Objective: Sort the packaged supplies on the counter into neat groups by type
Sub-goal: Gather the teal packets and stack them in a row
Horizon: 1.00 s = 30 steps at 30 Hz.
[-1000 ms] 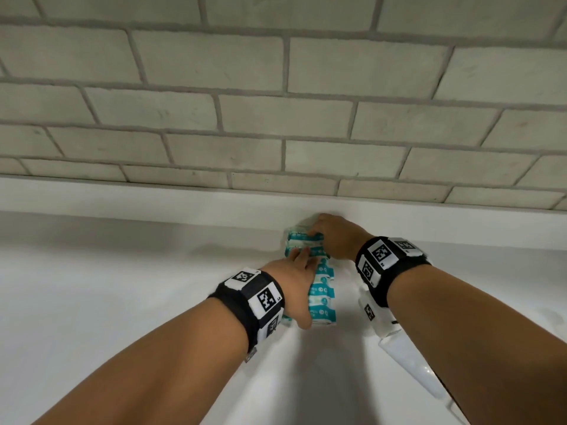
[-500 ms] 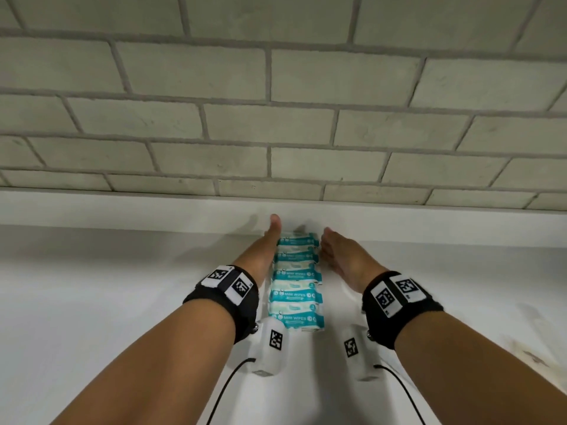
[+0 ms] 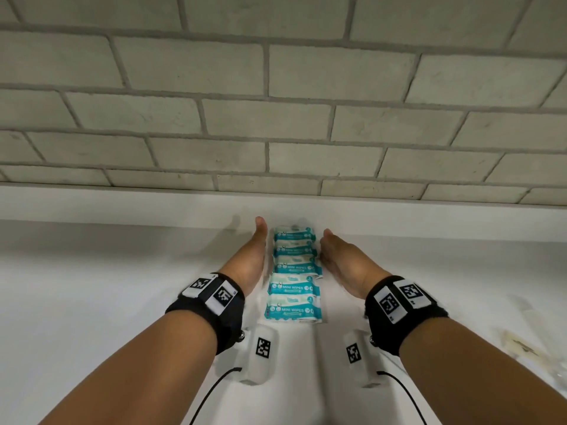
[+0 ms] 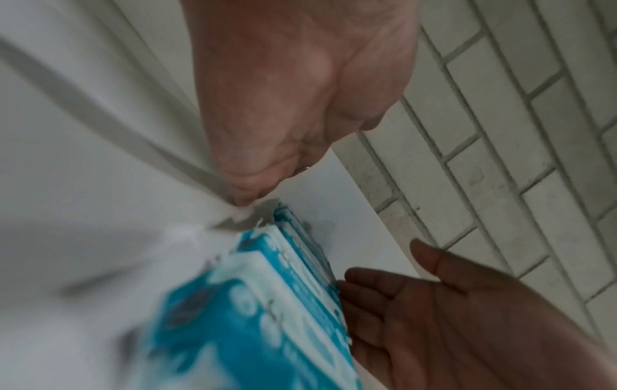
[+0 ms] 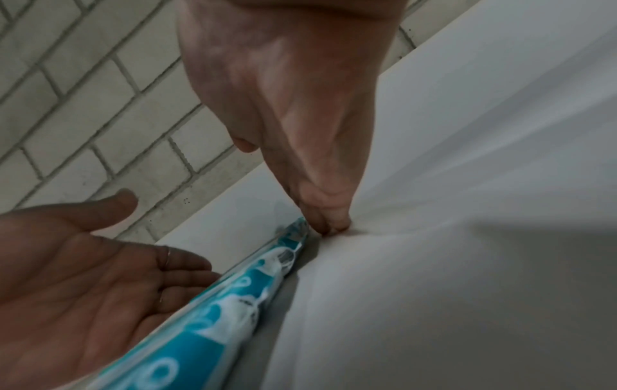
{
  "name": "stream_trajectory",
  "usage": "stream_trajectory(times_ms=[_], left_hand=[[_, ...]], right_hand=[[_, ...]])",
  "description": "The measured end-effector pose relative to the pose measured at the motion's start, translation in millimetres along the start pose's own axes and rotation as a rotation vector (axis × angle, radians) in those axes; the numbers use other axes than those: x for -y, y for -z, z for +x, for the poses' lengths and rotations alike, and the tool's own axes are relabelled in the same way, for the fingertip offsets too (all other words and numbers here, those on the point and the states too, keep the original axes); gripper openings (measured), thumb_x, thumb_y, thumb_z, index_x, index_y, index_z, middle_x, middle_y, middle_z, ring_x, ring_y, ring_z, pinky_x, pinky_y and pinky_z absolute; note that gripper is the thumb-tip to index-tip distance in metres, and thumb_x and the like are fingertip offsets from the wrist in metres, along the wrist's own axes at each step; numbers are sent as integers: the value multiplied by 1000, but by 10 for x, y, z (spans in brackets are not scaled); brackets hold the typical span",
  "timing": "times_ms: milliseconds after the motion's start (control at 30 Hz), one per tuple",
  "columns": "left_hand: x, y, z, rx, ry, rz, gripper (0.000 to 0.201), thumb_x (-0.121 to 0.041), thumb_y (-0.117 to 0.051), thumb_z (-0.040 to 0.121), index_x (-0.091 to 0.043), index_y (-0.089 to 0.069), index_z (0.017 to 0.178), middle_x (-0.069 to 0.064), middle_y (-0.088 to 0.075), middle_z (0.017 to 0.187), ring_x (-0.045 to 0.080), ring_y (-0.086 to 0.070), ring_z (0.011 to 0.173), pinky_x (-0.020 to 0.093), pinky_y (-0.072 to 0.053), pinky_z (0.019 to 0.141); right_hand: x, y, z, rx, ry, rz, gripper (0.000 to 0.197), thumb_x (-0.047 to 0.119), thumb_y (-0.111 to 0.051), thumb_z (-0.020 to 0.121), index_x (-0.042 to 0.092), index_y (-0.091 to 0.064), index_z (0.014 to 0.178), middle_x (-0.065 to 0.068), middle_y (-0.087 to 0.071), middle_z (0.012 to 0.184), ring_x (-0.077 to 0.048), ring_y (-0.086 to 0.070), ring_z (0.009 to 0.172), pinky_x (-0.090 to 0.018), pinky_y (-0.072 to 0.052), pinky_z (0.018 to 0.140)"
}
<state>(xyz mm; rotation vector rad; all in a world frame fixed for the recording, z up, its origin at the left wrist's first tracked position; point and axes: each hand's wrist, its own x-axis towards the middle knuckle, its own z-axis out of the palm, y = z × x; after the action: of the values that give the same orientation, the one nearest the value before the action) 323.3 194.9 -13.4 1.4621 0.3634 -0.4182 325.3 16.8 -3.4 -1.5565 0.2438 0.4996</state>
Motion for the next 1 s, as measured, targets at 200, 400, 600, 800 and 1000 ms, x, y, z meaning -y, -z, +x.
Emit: stream_trajectory(times_ms=[200, 400, 600, 800, 1000], left_hand=[[132, -60, -290, 113, -28, -67, 73, -62, -3, 95, -16, -43, 136, -2, -57, 128, 20, -51, 127, 27, -35, 96], [219, -86, -205, 166, 1, -125, 72, -73, -6, 87, -29, -61, 104, 2, -76, 98, 17, -72, 95, 28, -52, 73], [235, -119, -235, 206, 18, -192, 78, -75, -9, 87, -23, -63, 109, 8, -72, 110, 22, -70, 102, 33, -53, 77], [295, -93, -323, 187, 10, -180, 73, -68, -4, 92, -23, -59, 104, -1, -77, 88, 11, -74, 82, 26, -53, 67], [327, -190, -348, 116, -1, -224, 87, -79, -12, 84, -19, -58, 127, 13, -69, 118, 29, -67, 108, 44, -51, 94]], right_hand=[[-58, -105, -271, 52, 5, 26, 54, 40, -24, 105, 4, -31, 145, -6, -41, 148, -20, -38, 138, -26, -26, 109], [-96, -104, -327, 39, -10, 64, 59, 46, -25, 103, 9, -27, 149, -7, -31, 155, -18, -29, 144, -29, -18, 119], [-158, -141, -355, 45, -9, 32, 50, 50, -26, 102, 22, -40, 140, -6, -42, 150, -15, -40, 135, -27, -24, 112], [-211, -71, -485, 64, -63, 46, 64, 50, -25, 102, 10, -21, 152, -6, -26, 157, -17, -23, 146, -24, -18, 114], [-262, -92, -516, 154, -29, 34, 45, 40, -27, 104, 20, -36, 143, 14, -58, 119, -15, -50, 128, -19, -30, 98]])
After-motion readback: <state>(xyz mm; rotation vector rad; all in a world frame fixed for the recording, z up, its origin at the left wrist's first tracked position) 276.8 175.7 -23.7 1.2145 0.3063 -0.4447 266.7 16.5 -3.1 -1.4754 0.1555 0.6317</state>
